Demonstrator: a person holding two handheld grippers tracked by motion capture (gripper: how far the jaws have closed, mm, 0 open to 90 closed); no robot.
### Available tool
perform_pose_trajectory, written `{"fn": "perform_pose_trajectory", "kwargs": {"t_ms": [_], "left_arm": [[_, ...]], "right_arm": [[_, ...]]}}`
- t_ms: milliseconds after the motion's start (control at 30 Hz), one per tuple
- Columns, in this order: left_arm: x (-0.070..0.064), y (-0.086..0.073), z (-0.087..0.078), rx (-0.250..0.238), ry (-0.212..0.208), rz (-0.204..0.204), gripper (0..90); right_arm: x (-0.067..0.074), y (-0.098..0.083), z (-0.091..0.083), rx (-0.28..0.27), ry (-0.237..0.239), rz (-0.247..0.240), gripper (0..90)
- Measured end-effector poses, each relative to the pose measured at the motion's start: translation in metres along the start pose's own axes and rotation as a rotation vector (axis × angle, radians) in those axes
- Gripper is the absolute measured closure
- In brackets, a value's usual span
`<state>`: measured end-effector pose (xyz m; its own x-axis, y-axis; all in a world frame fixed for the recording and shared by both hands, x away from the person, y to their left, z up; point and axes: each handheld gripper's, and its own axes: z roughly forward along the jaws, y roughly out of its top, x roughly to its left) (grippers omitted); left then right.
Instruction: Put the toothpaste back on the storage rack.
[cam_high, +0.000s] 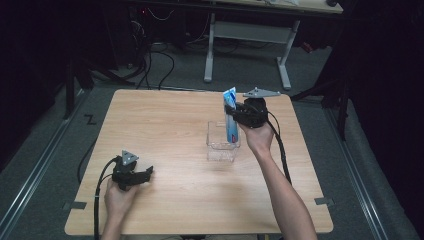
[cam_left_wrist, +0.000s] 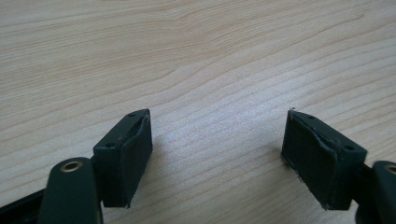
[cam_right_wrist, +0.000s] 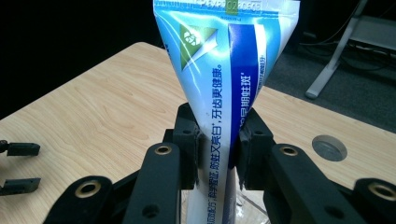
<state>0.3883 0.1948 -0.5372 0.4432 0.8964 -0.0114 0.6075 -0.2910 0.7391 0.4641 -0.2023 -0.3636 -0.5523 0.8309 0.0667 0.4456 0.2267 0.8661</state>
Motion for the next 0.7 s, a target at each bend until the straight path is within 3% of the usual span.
{"fn": "perform_pose_trajectory", "kwargs": {"t_ms": [700], "left_arm": [[0.000,0.000,0.000,0.000,0.000,0.000,24.5]], "right_arm": [[-0.002,-0.013,0.009,0.035,-0.007,0.006,72.9]]}}
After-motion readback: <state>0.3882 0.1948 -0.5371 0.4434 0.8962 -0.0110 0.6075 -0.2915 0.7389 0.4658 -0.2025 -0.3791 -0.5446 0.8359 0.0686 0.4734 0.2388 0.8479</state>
